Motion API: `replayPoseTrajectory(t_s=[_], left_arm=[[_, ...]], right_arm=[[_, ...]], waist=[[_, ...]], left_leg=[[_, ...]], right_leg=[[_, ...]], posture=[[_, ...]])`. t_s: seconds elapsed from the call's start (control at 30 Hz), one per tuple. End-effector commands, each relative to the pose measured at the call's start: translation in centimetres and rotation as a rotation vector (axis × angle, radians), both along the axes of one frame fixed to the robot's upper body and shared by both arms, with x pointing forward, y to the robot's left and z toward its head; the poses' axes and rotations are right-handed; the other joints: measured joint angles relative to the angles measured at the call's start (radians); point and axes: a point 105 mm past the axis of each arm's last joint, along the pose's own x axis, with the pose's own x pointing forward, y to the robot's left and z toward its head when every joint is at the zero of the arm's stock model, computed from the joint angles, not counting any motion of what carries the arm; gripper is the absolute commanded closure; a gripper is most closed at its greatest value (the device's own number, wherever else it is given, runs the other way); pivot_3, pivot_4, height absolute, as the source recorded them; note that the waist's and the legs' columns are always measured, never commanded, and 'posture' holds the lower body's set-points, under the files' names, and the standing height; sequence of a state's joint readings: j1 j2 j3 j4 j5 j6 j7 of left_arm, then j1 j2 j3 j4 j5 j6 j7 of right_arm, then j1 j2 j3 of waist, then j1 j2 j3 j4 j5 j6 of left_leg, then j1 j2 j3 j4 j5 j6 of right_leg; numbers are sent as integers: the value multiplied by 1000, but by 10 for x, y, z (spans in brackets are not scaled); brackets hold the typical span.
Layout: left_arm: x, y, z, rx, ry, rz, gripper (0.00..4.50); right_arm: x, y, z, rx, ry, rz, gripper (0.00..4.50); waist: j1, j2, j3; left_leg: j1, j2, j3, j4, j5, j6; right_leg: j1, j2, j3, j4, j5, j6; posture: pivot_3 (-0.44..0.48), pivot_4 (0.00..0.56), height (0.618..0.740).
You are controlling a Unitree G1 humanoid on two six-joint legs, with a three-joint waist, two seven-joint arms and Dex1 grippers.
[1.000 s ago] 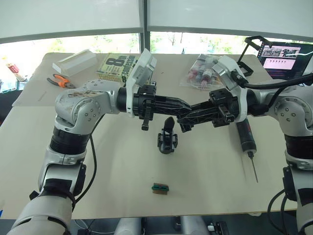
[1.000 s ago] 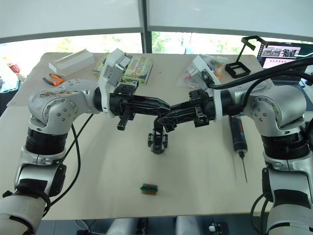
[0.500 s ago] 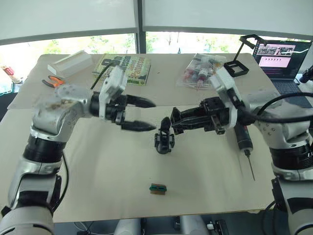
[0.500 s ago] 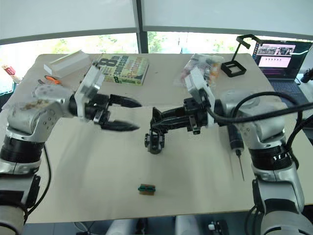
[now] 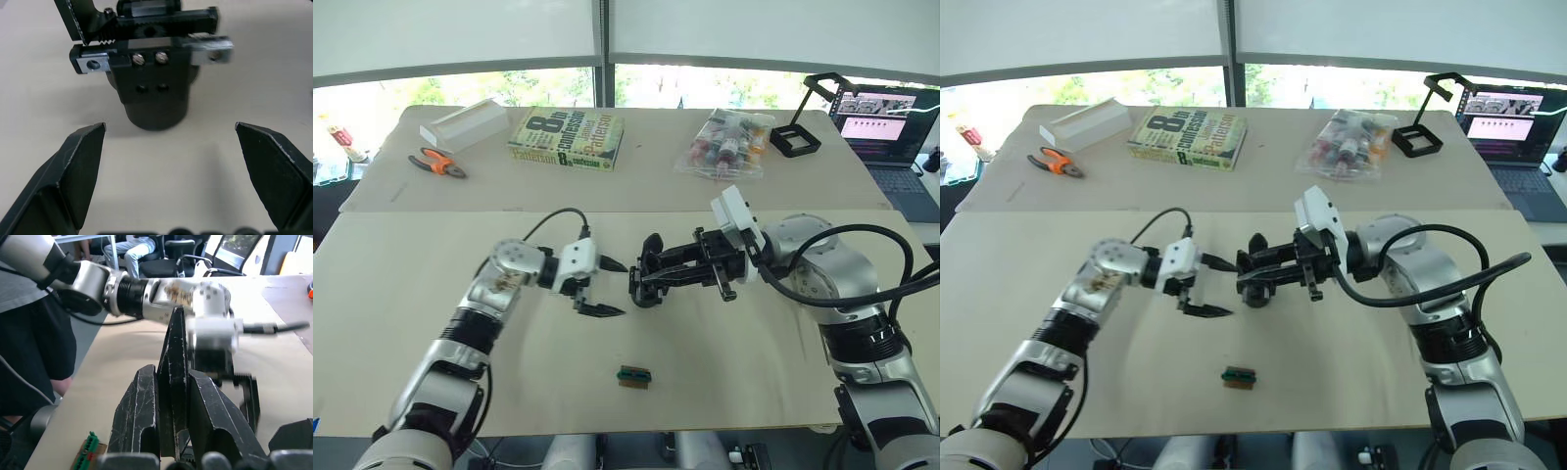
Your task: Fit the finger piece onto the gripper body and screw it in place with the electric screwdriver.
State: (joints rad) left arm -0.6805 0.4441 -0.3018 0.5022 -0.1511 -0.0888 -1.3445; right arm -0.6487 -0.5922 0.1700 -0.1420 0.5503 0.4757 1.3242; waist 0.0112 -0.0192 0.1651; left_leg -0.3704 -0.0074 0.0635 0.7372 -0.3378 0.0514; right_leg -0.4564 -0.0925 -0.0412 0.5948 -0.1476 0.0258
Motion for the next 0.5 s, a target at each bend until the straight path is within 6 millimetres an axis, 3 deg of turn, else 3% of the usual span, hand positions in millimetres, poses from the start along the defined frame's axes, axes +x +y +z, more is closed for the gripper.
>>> replayPoseTrajectory(t_s=[0.03, 0.27, 0.37, 0.47, 0.5], left_arm=[[8, -6, 8, -29, -21, 12, 0], [7, -18, 2, -63, 9, 15, 0], [6, -17, -1, -64, 33, 9, 747], [6, -18, -7, -51, 33, 5, 2143], [6, -18, -8, -51, 34, 6, 2192]], right_arm=[[-2, -1, 7, 18, -35, -4, 4104], [-1, 0, 5, 34, -33, -26, 4104], [0, 2, 1, 41, -42, -33, 4104], [2, 5, -7, 53, -50, -43, 4105], [2, 6, -9, 57, -52, -45, 4105]], waist=[[-2, 0, 0], [-3, 0, 0], [-2, 0, 0], [-2, 0, 0], [-2, 0, 0]], left_leg=[[0, 0, 0, 0, 0, 0], [0, 1, -1, 0, -1, 1], [0, 0, -1, 0, -1, 1], [0, 0, -1, 1, -1, 2], [0, 0, -1, 0, -1, 2]], right_leg=[[0, 0, 0, 0, 0, 0], [0, 0, 0, 0, 0, 0], [0, 0, 0, 0, 0, 0], [0, 0, 0, 0, 0, 0], [0, 0, 0, 0, 0, 0]], posture=[[0, 150, 740], [0, 150, 740], [0, 150, 740], [0, 150, 740], [0, 150, 740]])
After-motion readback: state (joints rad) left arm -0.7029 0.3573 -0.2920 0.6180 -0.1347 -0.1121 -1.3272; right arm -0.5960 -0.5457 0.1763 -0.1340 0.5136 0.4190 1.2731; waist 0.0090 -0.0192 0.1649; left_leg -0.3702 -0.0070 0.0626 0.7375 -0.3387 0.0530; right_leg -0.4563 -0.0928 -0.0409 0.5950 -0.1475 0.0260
